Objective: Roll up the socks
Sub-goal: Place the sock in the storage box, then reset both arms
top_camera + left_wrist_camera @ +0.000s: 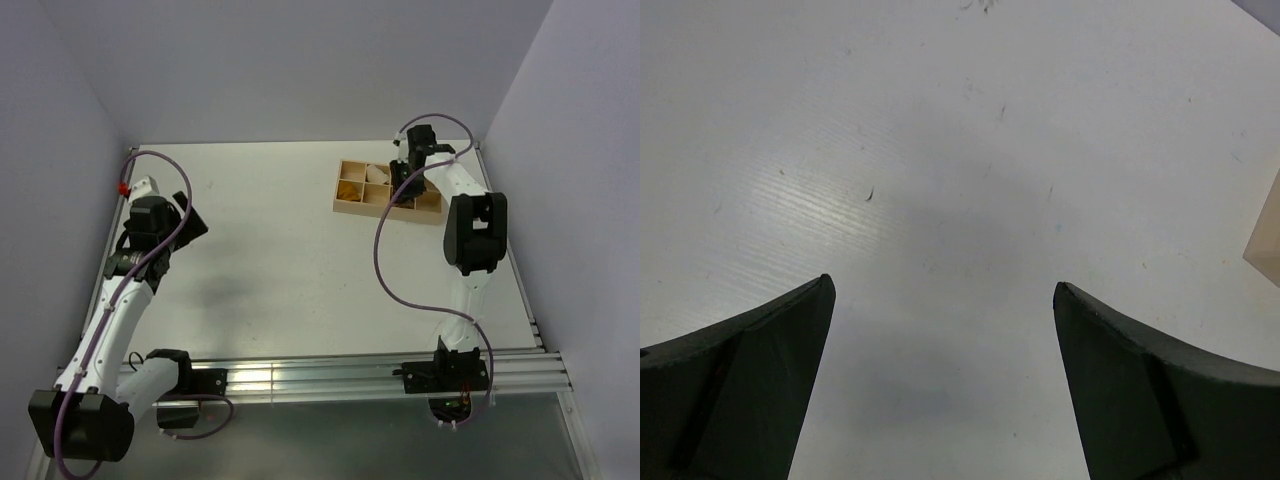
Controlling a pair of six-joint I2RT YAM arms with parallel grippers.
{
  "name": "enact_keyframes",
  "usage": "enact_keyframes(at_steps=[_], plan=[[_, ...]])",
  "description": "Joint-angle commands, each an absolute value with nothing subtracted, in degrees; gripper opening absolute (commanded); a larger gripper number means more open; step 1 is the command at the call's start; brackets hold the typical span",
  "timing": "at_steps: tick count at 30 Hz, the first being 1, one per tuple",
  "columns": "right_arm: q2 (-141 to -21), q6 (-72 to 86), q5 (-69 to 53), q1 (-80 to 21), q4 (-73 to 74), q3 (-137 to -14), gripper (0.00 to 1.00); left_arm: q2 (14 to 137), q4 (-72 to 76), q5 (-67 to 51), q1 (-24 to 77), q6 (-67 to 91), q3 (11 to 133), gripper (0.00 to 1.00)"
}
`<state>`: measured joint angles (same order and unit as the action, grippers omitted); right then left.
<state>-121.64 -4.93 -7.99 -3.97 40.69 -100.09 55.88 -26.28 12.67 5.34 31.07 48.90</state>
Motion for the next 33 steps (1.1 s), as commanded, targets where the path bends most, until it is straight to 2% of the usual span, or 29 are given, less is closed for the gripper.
enact_keyframes(at_steps=[1,2,8,15,18,22,24,26,33], plan=[[-115.67,-4.4,-8.26,-3.43,42.1,-101.16,0.41,53.7,-23.91,12.3,5.54,30.5,48.78,0.97],[-113.84,-4.13,-8.26,-3.43,42.27,-101.6,0.46,53.27,-24.08,12.65,5.54,30.59,49.13,0.97],[-108.91,-3.34,-5.46,-3.43,46.05,-106.26,0.58,50.72,-25.58,12.83,5.54,32.25,51.5,0.97],[-90.38,1.57,-3.09,-3.43,41.58,-98.46,0.69,47.55,-30.84,13.53,5.54,32.17,56.68,0.98],[-78.61,4.04,-0.1,-3.43,38.95,-93.98,0.75,45.27,-33.73,14.59,5.45,31.21,61.07,0.99],[-64.89,6.33,6.56,-3.43,38.93,-90.8,0.88,42.63,-37.08,15.73,5.45,29.97,68.35,1.0],[-57.68,7.38,9.74,-3.43,39.81,-90.09,0.91,41.23,-38.66,16.43,5.45,28.75,70.74,1.0],[-51.1,7.91,14.4,-3.43,40.16,-88.95,0.99,40.17,-39.98,17.92,5.54,27.43,74.61,1.0],[-35.8,7.82,18.89,-3.43,40.43,-86.4,1.0,37.36,-44.64,23.45,5.8,24.26,84.63,0.99]])
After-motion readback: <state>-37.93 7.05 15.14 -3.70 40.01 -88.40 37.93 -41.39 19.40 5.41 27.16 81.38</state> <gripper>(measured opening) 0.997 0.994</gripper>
